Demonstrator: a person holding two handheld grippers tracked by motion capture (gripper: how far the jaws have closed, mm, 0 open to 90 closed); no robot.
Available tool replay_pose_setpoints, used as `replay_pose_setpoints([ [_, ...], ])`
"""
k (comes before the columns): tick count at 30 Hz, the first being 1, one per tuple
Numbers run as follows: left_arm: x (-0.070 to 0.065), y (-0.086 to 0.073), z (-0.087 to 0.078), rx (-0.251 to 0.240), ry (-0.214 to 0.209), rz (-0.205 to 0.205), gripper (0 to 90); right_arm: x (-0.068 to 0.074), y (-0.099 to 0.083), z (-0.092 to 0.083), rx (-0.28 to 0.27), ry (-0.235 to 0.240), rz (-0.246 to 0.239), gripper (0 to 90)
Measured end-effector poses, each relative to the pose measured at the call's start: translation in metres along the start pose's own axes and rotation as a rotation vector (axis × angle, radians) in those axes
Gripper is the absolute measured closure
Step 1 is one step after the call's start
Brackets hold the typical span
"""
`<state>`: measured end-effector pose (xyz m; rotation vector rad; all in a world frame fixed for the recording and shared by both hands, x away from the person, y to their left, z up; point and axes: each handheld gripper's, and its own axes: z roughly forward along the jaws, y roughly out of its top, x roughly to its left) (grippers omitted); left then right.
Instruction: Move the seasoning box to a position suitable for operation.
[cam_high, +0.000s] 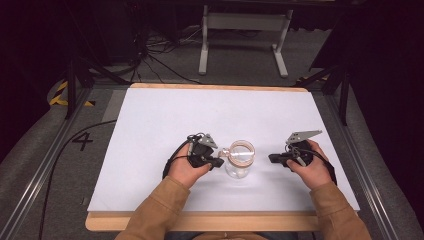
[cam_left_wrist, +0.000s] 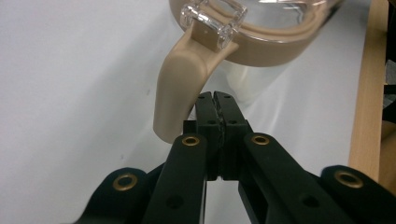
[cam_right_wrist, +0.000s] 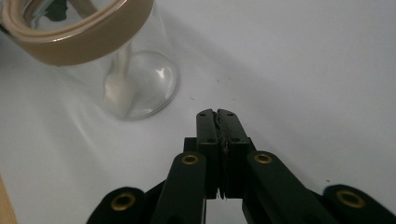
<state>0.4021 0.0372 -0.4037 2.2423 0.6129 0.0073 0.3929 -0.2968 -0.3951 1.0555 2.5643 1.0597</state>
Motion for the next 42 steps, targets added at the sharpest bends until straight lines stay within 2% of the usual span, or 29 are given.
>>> replay_pose_setpoints([
  [4, 0.007, 0.0, 0.002, -0.025, -0.007, -0.016, 90.0, 0.003, -0.003, -0.001, 0.004, -0.001, 0.0, 89.5],
  [8, 0.013, 0.002, 0.003, -0.036, 0.006, -0.012, 90.0, 0.005, -0.007, -0.002, 0.007, -0.009, -0.003, 89.5],
  [11, 0.016, 0.002, 0.002, -0.034, -0.015, -0.017, 90.0, 0.006, -0.008, -0.003, 0.005, -0.009, -0.006, 89.6],
  [14, 0.015, 0.002, -0.001, -0.036, -0.007, -0.016, 89.9, 0.007, -0.008, -0.002, 0.003, -0.006, -0.009, 89.7],
  [18, 0.011, 0.0, -0.01, -0.025, -0.023, -0.01, 88.4, 0.011, -0.003, 0.002, -0.016, 0.023, -0.028, 89.7],
  [22, 0.006, -0.006, -0.021, -0.034, -0.002, -0.012, 87.1, 0.016, 0.007, 0.012, -0.057, 0.059, -0.071, 89.7],
  [26, 0.005, -0.015, -0.032, -0.033, 0.029, -0.034, 86.7, 0.016, 0.014, 0.023, -0.077, 0.071, -0.093, 90.0],
  [32, 0.008, -0.027, -0.044, -0.035, 0.059, -0.076, 86.6, 0.016, 0.02, 0.041, -0.057, 0.075, -0.125, 90.0],
  [35, 0.009, -0.029, -0.047, -0.043, 0.066, -0.086, 86.6, 0.019, 0.023, 0.044, -0.046, 0.096, -0.131, 90.0],
  [37, 0.011, -0.03, -0.049, -0.051, 0.07, -0.092, 86.6, 0.021, 0.024, 0.044, -0.034, 0.081, -0.142, 90.0],
  [42, 0.013, -0.031, -0.05, -0.056, 0.072, -0.096, 86.3, 0.024, 0.023, 0.043, -0.021, 0.077, -0.145, 90.0],
])
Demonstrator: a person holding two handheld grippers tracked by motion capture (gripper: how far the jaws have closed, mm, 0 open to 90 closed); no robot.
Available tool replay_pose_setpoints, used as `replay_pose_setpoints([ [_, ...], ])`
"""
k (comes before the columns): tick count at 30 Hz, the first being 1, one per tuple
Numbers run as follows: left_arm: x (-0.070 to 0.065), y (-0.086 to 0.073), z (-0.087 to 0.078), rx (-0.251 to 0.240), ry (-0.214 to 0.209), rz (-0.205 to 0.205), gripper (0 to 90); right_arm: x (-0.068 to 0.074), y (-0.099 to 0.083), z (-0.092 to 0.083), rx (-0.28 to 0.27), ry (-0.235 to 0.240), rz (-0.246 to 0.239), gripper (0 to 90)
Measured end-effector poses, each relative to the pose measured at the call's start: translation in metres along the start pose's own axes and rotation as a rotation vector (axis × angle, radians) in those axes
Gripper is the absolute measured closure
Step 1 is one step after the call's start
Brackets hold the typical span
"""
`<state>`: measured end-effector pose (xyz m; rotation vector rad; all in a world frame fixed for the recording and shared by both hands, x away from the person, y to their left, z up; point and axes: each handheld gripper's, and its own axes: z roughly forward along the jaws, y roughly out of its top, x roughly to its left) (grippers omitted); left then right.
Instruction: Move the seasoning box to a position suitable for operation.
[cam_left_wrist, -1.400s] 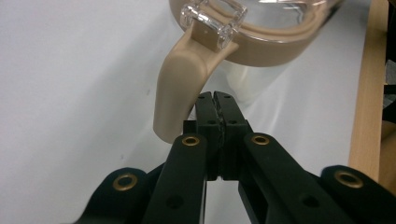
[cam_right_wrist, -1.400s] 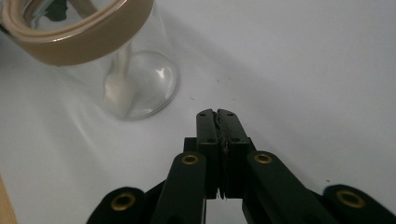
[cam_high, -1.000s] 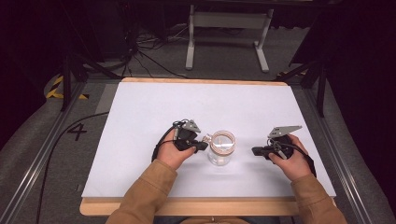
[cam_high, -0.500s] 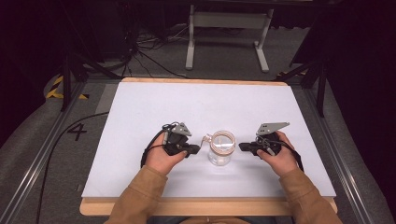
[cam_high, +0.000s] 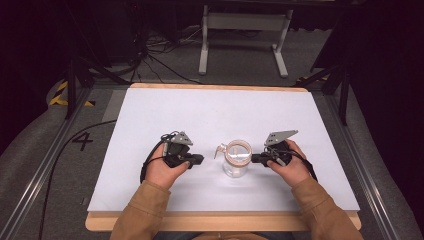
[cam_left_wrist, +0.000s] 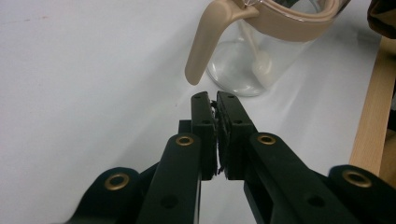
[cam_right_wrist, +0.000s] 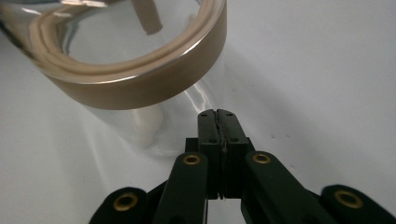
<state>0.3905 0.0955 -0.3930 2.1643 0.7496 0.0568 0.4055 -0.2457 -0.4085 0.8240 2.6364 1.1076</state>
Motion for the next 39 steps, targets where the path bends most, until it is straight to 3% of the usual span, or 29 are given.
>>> replay_pose_setpoints([
  [8, 0.007, 0.001, -0.01, -0.035, 0.008, -0.022, 85.9, 0.015, 0.002, 0.0, 0.028, 0.022, -0.048, 90.0],
  [18, 0.017, -0.001, -0.021, -0.061, 0.036, -0.041, 85.7, 0.041, 0.009, 0.008, 0.05, 0.076, -0.117, 90.0],
  [21, 0.021, -0.002, -0.024, -0.073, 0.047, -0.05, 85.8, 0.055, 0.012, 0.014, 0.057, 0.112, -0.146, 90.0],
  [25, 0.022, -0.003, -0.022, -0.07, 0.055, -0.055, 86.1, 0.06, 0.014, 0.014, 0.053, 0.129, -0.17, 90.0],
  [29, 0.022, -0.001, -0.013, -0.053, 0.062, -0.03, 87.2, 0.05, 0.01, 0.005, 0.04, 0.119, -0.138, 90.0],
  [32, 0.024, 0.002, -0.003, -0.053, 0.093, 0.058, 87.8, 0.041, 0.005, -0.002, 0.029, 0.092, -0.112, 90.0],
  [33, 0.024, 0.003, 0.001, -0.06, 0.089, 0.066, 88.0, 0.035, 0.003, -0.006, 0.023, 0.075, -0.1, 90.0],
  [35, 0.025, 0.005, 0.009, -0.061, 0.086, 0.053, 89.6, 0.015, -0.007, -0.025, -0.001, -0.003, -0.045, 90.0],
  [39, 0.024, 0.009, 0.022, -0.041, 0.071, 0.015, 89.8, -0.003, -0.018, -0.043, -0.03, -0.067, 0.03, 90.0],
])
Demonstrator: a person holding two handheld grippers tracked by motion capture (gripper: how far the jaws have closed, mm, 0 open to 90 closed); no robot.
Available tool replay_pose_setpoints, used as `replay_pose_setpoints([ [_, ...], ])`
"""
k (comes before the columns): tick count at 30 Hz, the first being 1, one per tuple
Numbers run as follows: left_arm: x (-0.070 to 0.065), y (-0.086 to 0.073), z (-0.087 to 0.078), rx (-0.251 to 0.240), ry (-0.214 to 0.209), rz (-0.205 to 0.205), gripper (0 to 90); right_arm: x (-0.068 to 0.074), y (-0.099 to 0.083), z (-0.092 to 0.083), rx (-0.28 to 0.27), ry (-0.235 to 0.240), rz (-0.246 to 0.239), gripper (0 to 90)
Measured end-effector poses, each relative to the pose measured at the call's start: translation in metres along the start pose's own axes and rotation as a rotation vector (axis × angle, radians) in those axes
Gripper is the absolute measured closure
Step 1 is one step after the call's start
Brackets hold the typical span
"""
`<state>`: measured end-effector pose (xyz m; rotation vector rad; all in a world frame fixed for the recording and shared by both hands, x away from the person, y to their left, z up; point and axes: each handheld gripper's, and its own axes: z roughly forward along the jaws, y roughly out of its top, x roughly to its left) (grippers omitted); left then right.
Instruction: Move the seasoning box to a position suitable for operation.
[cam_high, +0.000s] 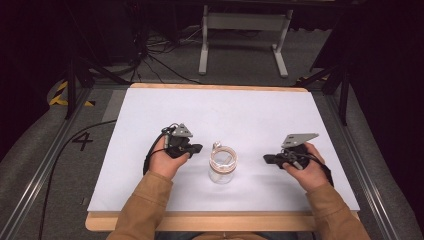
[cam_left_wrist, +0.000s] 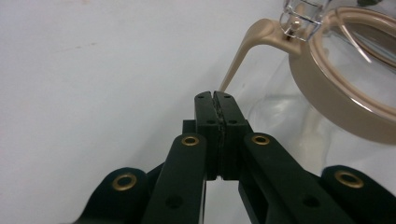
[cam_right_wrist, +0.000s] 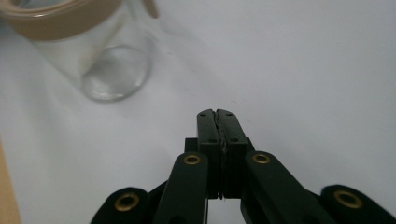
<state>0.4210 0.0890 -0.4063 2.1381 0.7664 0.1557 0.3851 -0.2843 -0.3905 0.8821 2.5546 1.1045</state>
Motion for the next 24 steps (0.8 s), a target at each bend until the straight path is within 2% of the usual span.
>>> replay_pose_setpoints([
  [2, -0.001, 0.002, 0.006, 0.004, -0.01, -0.003, 89.8, -0.014, -0.01, -0.014, -0.019, -0.038, 0.064, 90.0],
  [3, -0.003, 0.002, 0.009, 0.0, -0.012, -0.016, 89.8, -0.018, -0.014, -0.019, -0.027, -0.048, 0.081, 90.0],
  [5, -0.003, 0.005, 0.013, 0.001, -0.018, -0.008, 89.8, -0.024, -0.02, -0.025, -0.037, -0.061, 0.113, 90.0],
  [7, -0.005, 0.006, 0.016, -0.003, -0.042, -0.008, 89.8, -0.028, -0.024, -0.029, -0.044, -0.068, 0.129, 90.0],
  [9, -0.006, 0.007, 0.018, -0.015, -0.056, 0.002, 89.8, -0.029, -0.027, -0.031, -0.045, -0.072, 0.136, 90.0],
  [15, -0.006, 0.009, 0.021, -0.01, -0.065, 0.033, 89.8, -0.027, -0.029, -0.032, -0.04, -0.068, 0.136, 90.0],
  [18, -0.007, 0.01, 0.022, -0.021, -0.082, 0.029, 89.9, -0.026, -0.03, -0.032, -0.04, -0.068, 0.133, 90.0],
  [19, -0.006, 0.011, 0.023, -0.021, -0.088, 0.041, 89.9, -0.026, -0.03, -0.032, -0.038, -0.068, 0.132, 90.0],
  [24, -0.006, 0.013, 0.026, -0.019, -0.091, 0.049, 89.9, -0.025, -0.031, -0.031, -0.038, -0.066, 0.132, 90.0],
])
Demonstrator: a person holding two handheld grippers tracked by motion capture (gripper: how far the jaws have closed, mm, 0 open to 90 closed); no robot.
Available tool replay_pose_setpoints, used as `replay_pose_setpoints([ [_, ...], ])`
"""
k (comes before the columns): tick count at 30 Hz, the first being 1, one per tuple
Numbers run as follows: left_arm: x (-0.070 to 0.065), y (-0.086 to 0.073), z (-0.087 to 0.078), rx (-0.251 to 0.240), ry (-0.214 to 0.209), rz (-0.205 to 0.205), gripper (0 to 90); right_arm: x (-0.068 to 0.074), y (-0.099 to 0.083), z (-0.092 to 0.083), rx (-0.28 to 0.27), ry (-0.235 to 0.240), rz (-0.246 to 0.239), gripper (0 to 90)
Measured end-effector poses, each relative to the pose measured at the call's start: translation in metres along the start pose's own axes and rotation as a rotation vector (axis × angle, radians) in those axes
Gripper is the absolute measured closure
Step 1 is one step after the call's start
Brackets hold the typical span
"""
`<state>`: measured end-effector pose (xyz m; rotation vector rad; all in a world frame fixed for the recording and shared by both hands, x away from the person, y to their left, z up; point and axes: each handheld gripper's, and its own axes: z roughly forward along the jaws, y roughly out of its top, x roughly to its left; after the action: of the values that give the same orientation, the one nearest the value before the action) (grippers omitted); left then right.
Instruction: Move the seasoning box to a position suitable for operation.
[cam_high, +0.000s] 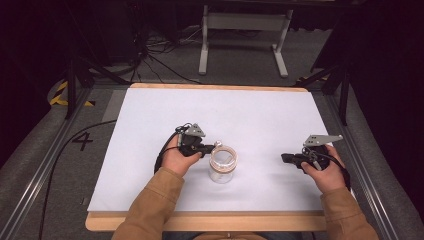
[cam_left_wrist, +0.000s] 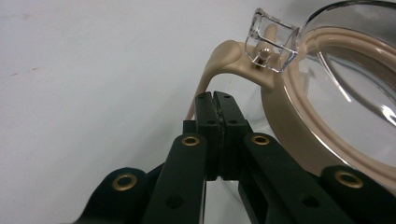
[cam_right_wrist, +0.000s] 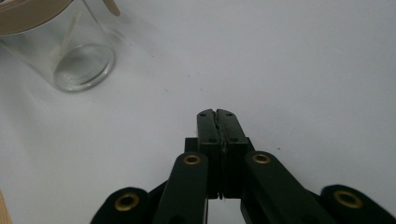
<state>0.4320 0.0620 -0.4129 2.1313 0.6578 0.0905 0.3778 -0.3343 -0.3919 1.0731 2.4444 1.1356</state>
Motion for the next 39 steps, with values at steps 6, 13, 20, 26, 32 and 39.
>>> replay_pose_setpoints([
  [6, 0.004, 0.005, 0.007, -0.009, -0.013, 0.006, 89.9, 0.004, -0.005, -0.004, 0.004, -0.003, -0.003, 90.0],
  [13, 0.006, 0.013, 0.012, -0.004, -0.036, 0.021, 89.9, 0.003, -0.014, -0.012, 0.0, -0.021, 0.019, 90.0],
  [20, 0.009, 0.015, -0.009, -0.004, -0.028, 0.002, 89.4, 0.004, -0.013, -0.014, -0.002, -0.022, 0.017, 90.0],
  [26, -0.007, 0.029, -0.036, -0.13, -0.036, 0.023, 89.6, 0.011, -0.008, -0.007, 0.002, -0.004, -0.008, 90.0],
  [32, -0.018, 0.04, -0.034, -0.175, -0.047, 0.048, 89.5, 0.017, -0.007, -0.004, 0.009, 0.011, -0.017, 90.0],
  [39, -0.011, 0.038, -0.024, -0.209, -0.058, 0.007, 89.7, 0.032, -0.003, 0.009, 0.022, 0.046, -0.063, 90.0],
])
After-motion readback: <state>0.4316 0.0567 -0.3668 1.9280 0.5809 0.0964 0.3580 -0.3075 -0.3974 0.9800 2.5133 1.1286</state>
